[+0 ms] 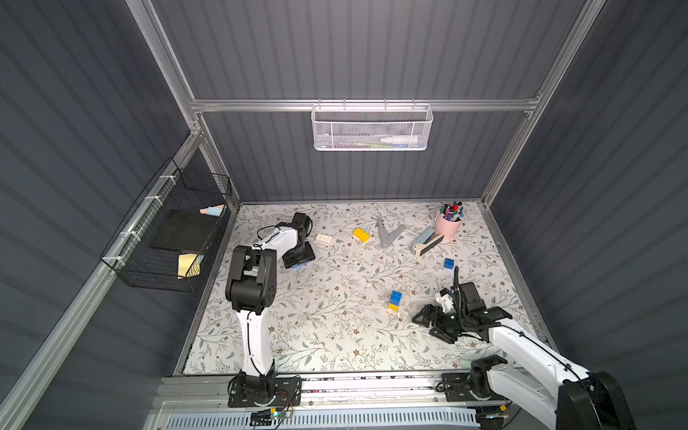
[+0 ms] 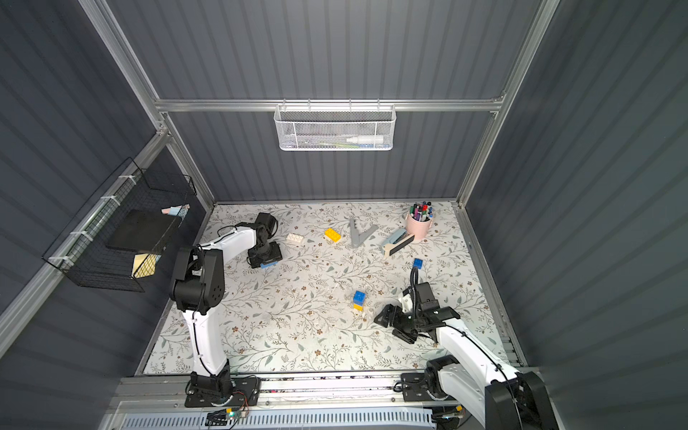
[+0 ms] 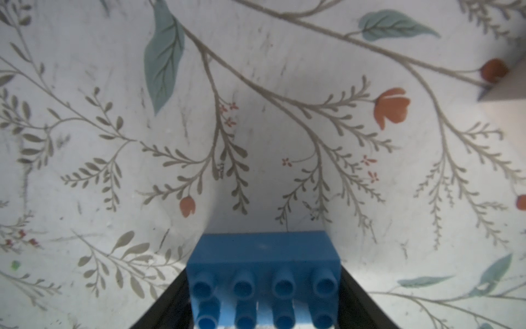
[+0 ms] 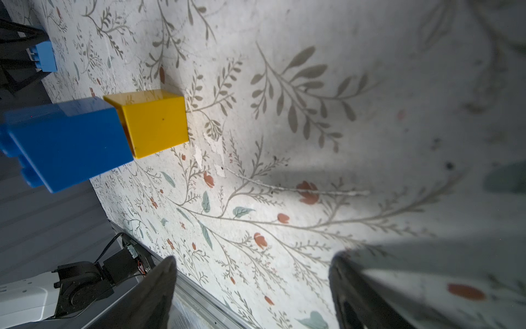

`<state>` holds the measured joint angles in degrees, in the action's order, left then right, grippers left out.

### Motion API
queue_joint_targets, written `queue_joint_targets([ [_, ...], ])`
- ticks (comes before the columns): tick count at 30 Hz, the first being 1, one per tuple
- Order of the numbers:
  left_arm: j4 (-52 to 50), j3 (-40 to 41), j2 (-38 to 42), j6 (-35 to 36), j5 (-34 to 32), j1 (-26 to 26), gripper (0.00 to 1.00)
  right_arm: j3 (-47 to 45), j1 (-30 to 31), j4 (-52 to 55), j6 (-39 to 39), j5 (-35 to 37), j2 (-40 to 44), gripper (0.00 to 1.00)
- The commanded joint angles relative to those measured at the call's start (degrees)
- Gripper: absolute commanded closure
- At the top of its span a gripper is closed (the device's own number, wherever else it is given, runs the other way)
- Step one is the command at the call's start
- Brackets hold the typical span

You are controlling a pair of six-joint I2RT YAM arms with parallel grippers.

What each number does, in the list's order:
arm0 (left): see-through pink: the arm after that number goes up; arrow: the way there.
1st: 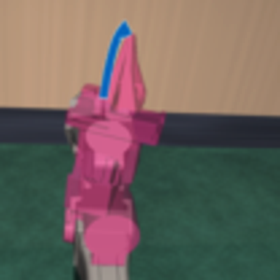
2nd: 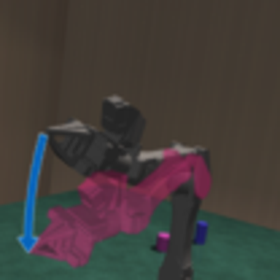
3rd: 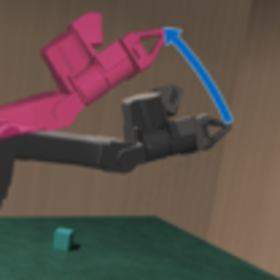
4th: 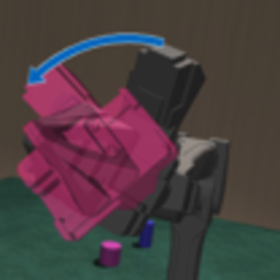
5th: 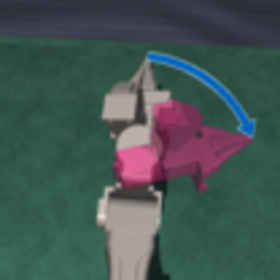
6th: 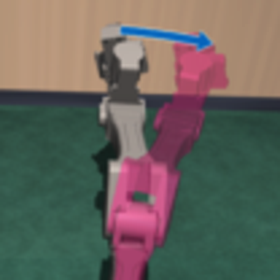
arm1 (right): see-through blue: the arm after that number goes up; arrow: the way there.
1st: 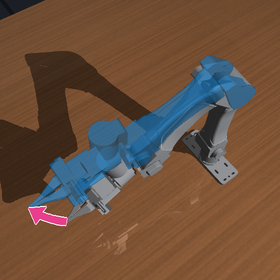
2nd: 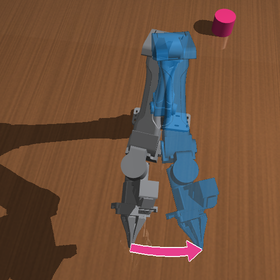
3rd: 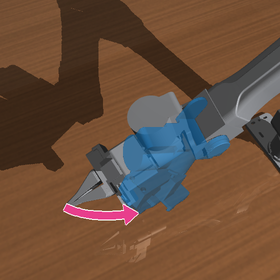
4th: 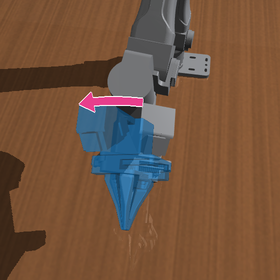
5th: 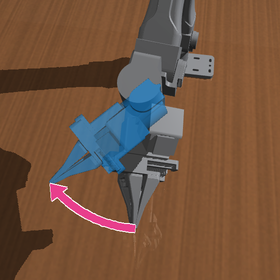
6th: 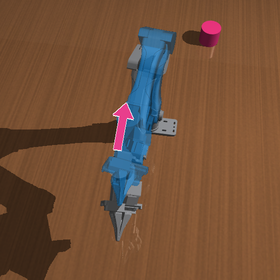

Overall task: Assemble a spoon with lego
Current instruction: Pick up the lego brick from the center of the board, then assemble the lego brick with the lego brick.

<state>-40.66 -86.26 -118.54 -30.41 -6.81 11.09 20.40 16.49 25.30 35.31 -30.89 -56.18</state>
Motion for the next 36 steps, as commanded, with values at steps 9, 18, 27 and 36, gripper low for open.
queue_joint_targets([
  [9, -1.5, 5.0, 15.2, 13.1, 3.1, 9.8, 0.35, -0.3, 0.1, 2.1, 0.4, 3.0, -0.6, 0.16],
  [18, -2.5, 2.4, 21.2, 14.6, 7.1, 33.5, 0.35, -0.5, 0.0, 2.6, 4.2, 7.7, -2.6, 0.14],
  [27, -5.8, -6.7, 11.4, 12.7, 6.2, 43.9, 0.35, -2.2, 0.0, 1.7, 5.2, 7.2, -1.6, 0.14],
  [36, -1.4, -5.9, 9.3, 10.5, 7.2, 47.9, 0.35, -2.4, 0.0, 1.0, 5.0, 6.6, -2.1, 0.14],
])
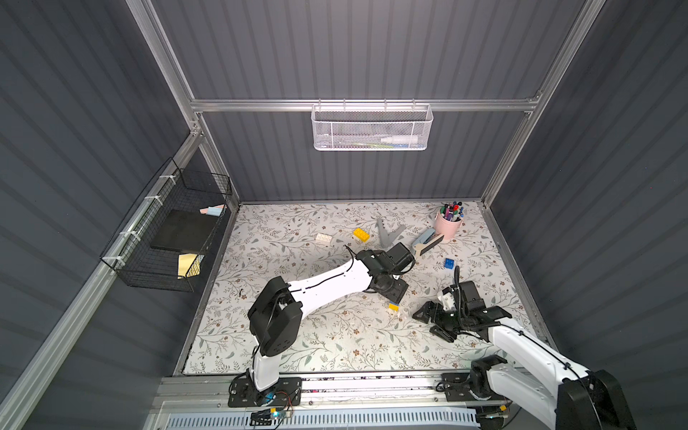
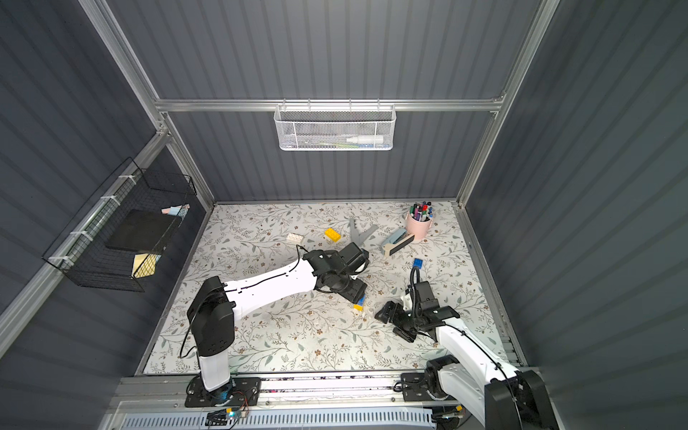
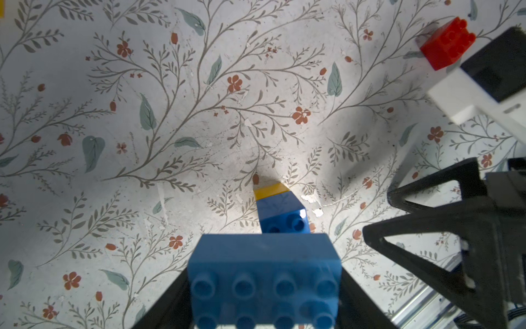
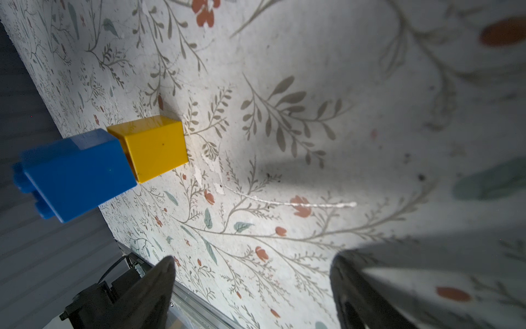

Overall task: Assemble a spoon with lego
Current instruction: Assemble the lego brick with the lego brick.

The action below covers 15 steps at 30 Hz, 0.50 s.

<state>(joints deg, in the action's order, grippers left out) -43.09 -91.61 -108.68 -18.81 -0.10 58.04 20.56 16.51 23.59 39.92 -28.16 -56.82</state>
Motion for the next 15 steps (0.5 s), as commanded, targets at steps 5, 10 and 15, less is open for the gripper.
queue_joint_targets([
  [5, 0.5, -1.2, -1.8, -1.2, 0.6, 1.6, 0.35, -2.5, 0.0, 2.7, 0.2, 3.6, -2.0, 0.14],
  [10, 0.9, -0.7, -2.7, -2.3, 0.1, 2.3, 0.35, -2.7, 0.0, 2.7, 0.3, 3.6, -1.5, 0.15],
  [15, -0.5, -2.3, -4.4, -4.3, -2.5, 2.3, 0.35, -3.0, 0.0, 2.7, 0.4, 3.5, -0.4, 0.15],
])
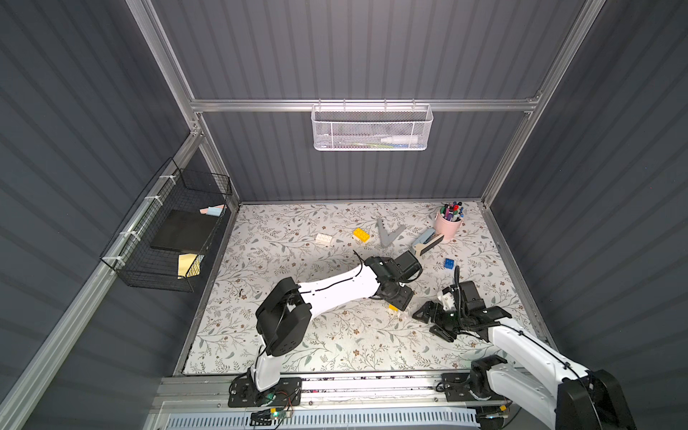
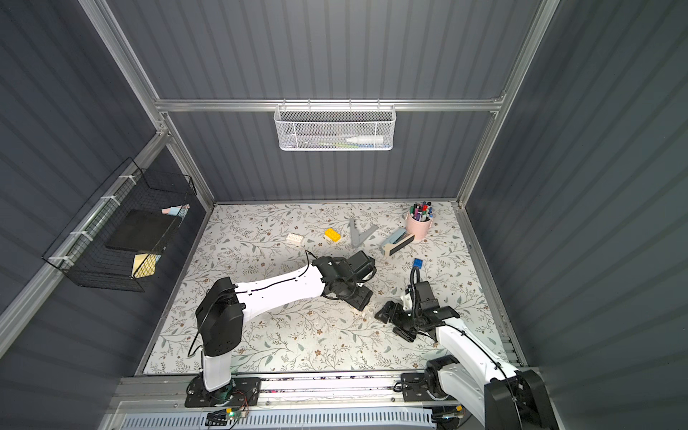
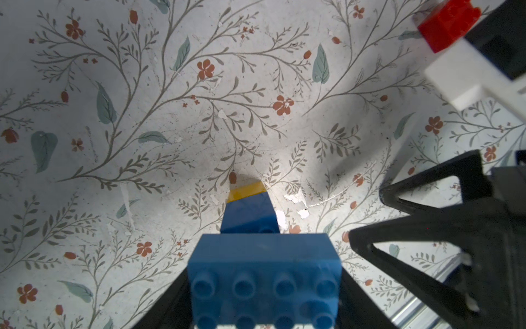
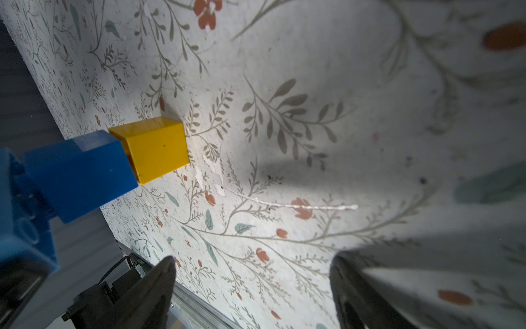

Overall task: Assemble a spoon with lego
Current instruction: Assemble the lego brick with the lego brick.

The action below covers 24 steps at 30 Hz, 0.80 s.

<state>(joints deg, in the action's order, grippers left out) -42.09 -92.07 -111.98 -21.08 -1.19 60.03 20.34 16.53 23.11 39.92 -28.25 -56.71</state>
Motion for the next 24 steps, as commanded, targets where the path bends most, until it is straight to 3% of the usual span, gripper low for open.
queue_joint_targets([
  [1, -1.6, -2.1, -1.3, -2.3, -1.6, 0.4, 0.35, -2.8, 0.0, 3.2, 0.5, 3.6, -0.4, 0.15],
  [24, -1.9, -1.4, -2.2, -3.4, -3.8, 1.6, 0.33, -3.2, 0.0, 3.2, 0.3, 3.4, 0.2, 0.15],
])
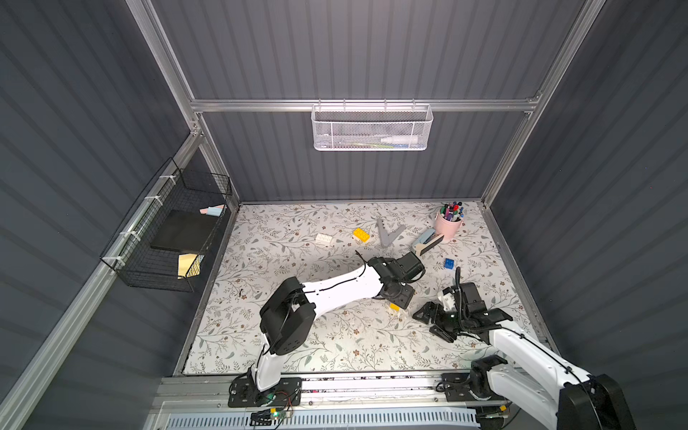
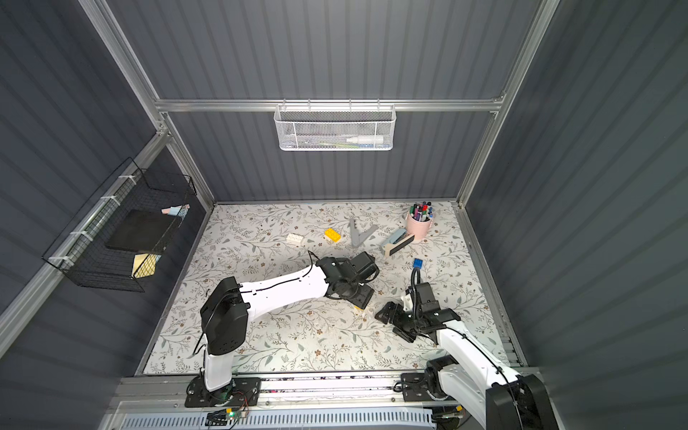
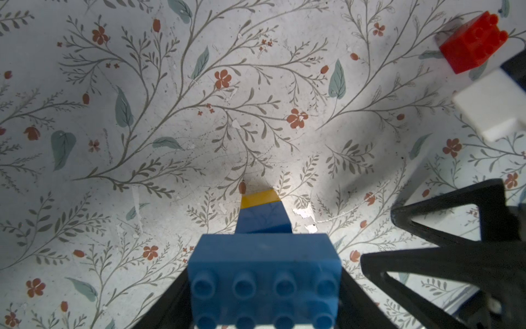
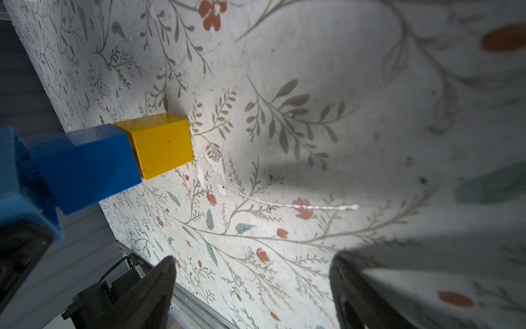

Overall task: Assemble a spoon with lego
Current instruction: Assemble the lego brick with the lego brick.

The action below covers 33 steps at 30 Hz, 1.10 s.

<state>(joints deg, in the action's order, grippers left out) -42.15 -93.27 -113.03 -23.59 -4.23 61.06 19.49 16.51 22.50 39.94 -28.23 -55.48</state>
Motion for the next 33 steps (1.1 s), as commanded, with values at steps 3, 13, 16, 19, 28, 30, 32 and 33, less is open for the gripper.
queue_joint_targets([
  [3, -2.0, 0.3, -1.4, -1.0, -1.5, 0.8, 0.33, -2.3, 0.0, 3.8, 0.4, 3.5, -0.9, 0.15],
  [13, -2.9, 0.5, -1.8, -3.4, -6.0, 1.9, 0.31, -2.3, 0.0, 3.8, 0.4, 3.4, -0.9, 0.15],
  [16, -2.8, 0.6, -2.1, -4.9, -6.3, 2.0, 0.31, -2.3, 0.0, 3.8, 0.4, 3.5, -0.9, 0.15],
  [19, -2.7, 0.8, -2.5, -6.2, -6.3, 2.0, 0.31, -2.3, 0.1, 3.8, 0.4, 3.4, -1.0, 0.15],
  [28, -0.8, 1.1, -2.1, -8.6, -5.0, 2.7, 0.32, -2.3, 0.0, 3.8, 0.3, 3.2, -0.9, 0.15],
  [30, -1.0, 0.8, -2.3, -9.0, -5.0, 2.9, 0.32, -2.3, 0.1, 3.8, 0.3, 3.3, -0.9, 0.15],
  [32, -0.6, 1.0, -2.2, -9.3, -4.9, 3.3, 0.32, -2.4, 0.0, 3.8, 0.3, 3.2, -0.8, 0.15],
  [33, -0.4, 1.2, -2.2, -9.4, -4.8, 3.4, 0.32, -2.4, 0.1, 3.8, 0.3, 3.3, -0.8, 0.15],
])
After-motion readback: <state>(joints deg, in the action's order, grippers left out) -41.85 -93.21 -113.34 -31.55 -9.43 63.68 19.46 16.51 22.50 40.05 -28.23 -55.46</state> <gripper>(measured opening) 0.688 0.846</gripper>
